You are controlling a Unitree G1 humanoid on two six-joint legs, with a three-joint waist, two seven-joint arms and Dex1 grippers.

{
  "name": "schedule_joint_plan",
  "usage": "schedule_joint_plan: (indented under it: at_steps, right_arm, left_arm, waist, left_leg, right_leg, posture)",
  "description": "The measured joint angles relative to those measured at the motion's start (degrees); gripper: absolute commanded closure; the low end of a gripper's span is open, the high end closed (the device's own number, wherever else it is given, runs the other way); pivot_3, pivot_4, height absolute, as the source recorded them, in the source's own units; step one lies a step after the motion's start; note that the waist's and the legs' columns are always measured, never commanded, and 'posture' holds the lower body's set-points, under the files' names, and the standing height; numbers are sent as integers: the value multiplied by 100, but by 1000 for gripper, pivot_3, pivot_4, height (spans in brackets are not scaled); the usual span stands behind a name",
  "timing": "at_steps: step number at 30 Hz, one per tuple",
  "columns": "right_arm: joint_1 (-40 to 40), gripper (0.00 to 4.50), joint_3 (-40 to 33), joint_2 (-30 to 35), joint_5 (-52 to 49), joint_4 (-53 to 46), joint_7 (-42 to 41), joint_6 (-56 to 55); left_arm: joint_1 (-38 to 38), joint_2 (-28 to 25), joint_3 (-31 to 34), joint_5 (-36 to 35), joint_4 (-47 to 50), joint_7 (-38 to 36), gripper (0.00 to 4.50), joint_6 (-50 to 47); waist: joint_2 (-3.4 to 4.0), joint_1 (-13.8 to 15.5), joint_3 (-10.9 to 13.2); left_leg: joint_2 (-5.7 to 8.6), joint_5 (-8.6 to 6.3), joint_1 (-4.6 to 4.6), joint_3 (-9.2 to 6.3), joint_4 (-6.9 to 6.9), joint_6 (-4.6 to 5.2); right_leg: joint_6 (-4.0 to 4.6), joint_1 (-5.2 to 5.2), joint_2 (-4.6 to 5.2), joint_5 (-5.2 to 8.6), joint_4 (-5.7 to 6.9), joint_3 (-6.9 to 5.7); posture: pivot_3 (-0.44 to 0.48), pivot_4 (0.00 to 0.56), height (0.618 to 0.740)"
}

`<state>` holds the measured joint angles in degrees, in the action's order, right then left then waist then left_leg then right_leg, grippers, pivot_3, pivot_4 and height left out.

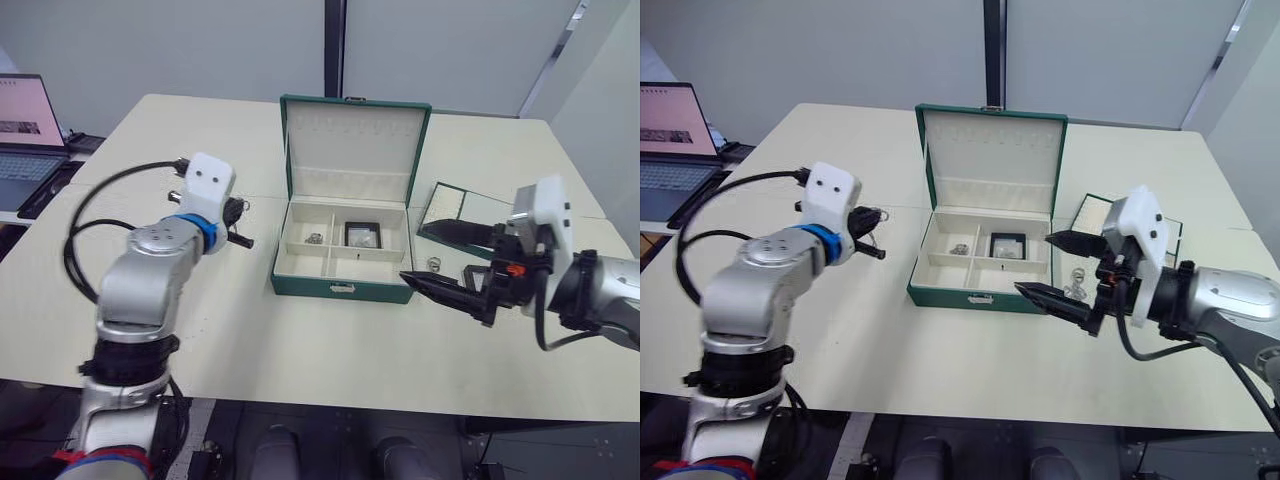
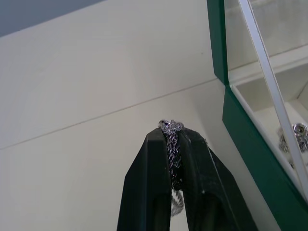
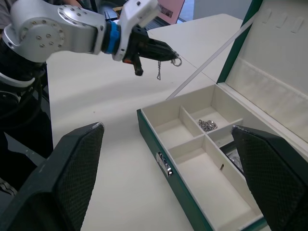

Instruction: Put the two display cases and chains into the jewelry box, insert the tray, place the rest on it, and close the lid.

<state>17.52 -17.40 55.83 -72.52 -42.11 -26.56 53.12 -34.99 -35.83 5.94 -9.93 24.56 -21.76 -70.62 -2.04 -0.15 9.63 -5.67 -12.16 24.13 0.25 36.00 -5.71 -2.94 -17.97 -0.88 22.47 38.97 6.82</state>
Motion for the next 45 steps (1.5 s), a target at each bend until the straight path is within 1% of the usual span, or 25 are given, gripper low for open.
schedule_joint_plan:
  at_steps: [3,5,8,13,16,18,22,29,33,36,45]
  right_arm:
    - [-256,0,-318,128,-80,63,-258,-8]
    - [-586,0,-569,250,-69,157,-508,-6]
    - [-770,0,-640,291,101,240,-680,-29]
    - [-956,0,-680,292,390,323,-918,-155]
    - [-1154,0,-780,299,513,349,-1050,-159]
    - [-1251,0,-855,305,631,364,-1104,-174]
    - [-1272,0,-883,305,684,355,-1167,-202]
    - [-1414,0,-1127,344,589,265,-1162,-148]
    - [-1418,0,-1216,379,573,215,-1102,-128]
    - [-1412,0,-1226,383,491,190,-1036,-108]
    - [-1329,0,-1175,425,335,162,-812,-106]
  left_arm:
    - [-60,-461,222,-415,571,-345,4493,-799]
    - [-249,-877,271,-842,911,-705,4493,-1540]
    - [-619,-1171,337,-1179,1083,-943,4493,-1995]
    - [-1053,-1216,303,-1718,1106,-1020,4493,-2169]
    - [-1078,-1211,260,-1954,1169,-969,4493,-2169]
    - [-1087,-1132,217,-2097,1176,-875,4493,-2169]
    - [-1231,-793,67,-2223,1161,-690,4493,-2169]
    - [-1303,-291,-440,-2161,867,-402,4493,-1968]
    - [-1284,-88,-795,-2042,619,-341,4493,-1488]
    - [-1193,26,-1201,-1868,357,-268,4493,-1004]
    - [-1009,409,-1920,-1455,-449,-289,4493,-10]
  waist:
    - [0,-2,1]
    - [-6,-1,4]
    - [-6,-1,4]
    - [-4,0,5]
    - [-3,2,6]
    - [-3,2,6]
    - [-3,3,6]
    - [-3,4,6]
    - [-3,6,6]
    - [-3,3,6]
    - [-2,8,6]
  left_leg:
    - [2,-1,-6,-2,0,2]
    - [4,-4,-5,-5,1,8]
    - [6,-6,-5,-7,1,11]
    - [7,-7,-4,-7,0,11]
    - [6,-4,-5,-5,0,6]
    - [7,-4,-5,-5,1,6]
    - [8,-3,-5,-6,2,6]
    - [8,-2,-5,-5,2,3]
    - [9,-1,-5,-5,2,2]
    - [9,-2,-5,-3,2,3]
    - [10,-1,-5,-3,3,3]
  right_leg:
    - [0,5,0,0,-1,0]
    - [-1,7,1,0,-3,-2]
    - [-1,7,1,0,-5,-2]
    - [-1,5,1,1,-5,-1]
    - [-1,5,0,1,-6,2]
    - [-1,6,0,0,-6,2]
    - [-1,8,0,0,-6,1]
    - [-1,9,0,0,-6,3]
    - [-1,10,1,0,-6,3]
    - [0,9,0,0,-6,5]
    - [0,11,1,0,-6,5]
  posture:
    - [0,150,740]
    - [0,150,740]
    - [0,150,740]
    - [0,150,740]
    - [0,150,740]
    - [0,150,740]
    - [0,150,740]
    - [0,150,740]
    - [0,150,740]
    - [0,150,740]
    - [0,150,740]
